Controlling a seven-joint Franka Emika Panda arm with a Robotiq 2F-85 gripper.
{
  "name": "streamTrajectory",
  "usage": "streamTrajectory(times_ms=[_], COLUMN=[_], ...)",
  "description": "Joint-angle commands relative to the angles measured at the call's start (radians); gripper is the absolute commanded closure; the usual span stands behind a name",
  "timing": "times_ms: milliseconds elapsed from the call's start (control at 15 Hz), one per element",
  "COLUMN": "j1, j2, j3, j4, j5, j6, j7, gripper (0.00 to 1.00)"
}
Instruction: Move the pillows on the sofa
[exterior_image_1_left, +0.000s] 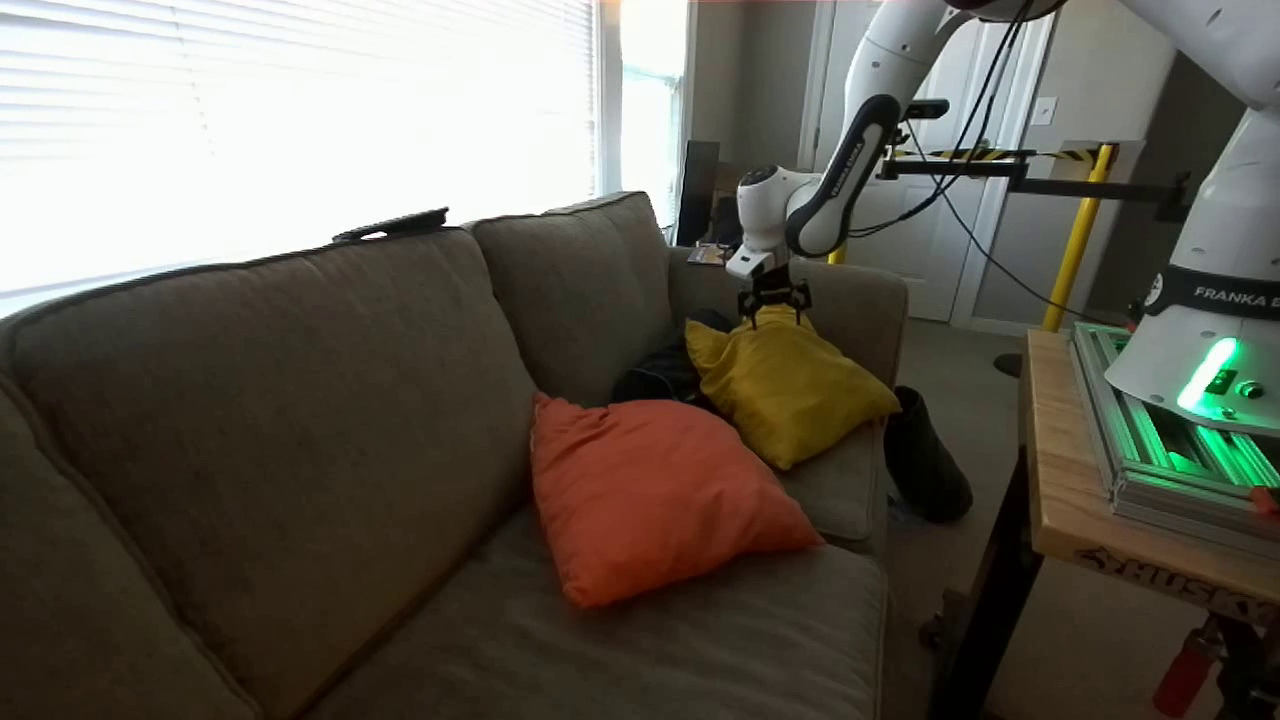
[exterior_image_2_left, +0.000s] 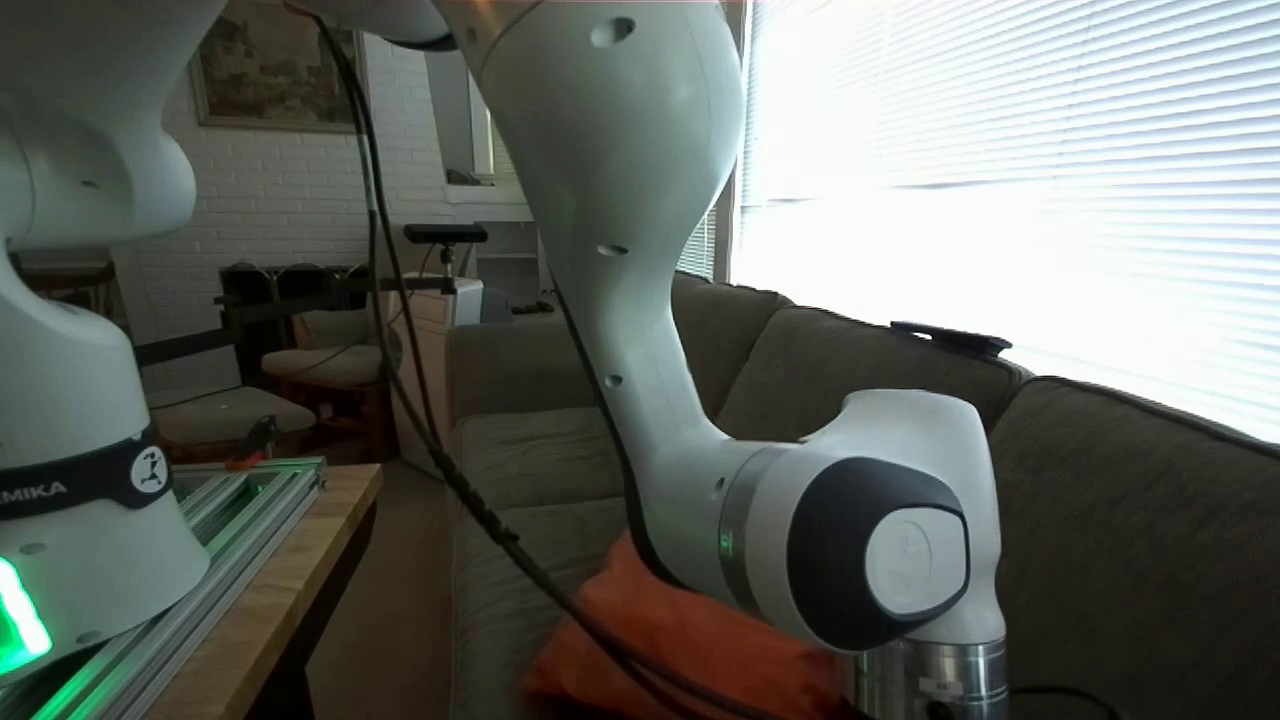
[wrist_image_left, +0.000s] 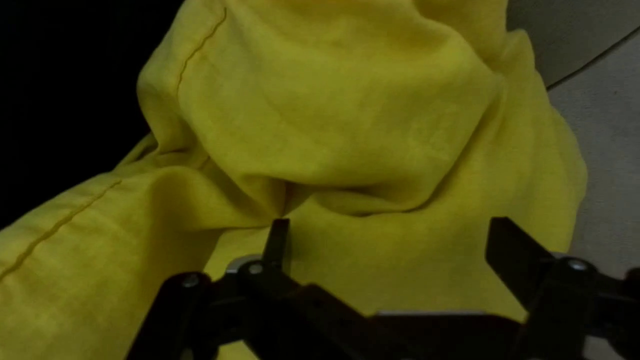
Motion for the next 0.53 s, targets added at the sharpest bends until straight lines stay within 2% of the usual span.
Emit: streamTrajectory(times_ms=[0,67,467], j1=[0.009,0.018,0.023], j2=[0.048,0.064,0.150], j3=[-0.023,-0.036,-0.055], j4=[0.063,0.081,0.177], j5=[0.108,0.125,0.242], j6=[-0.017,-0.016,-0.027], j7=[-0.094,-0.089,-0.105], gripper=[0.25,0.26,0.70])
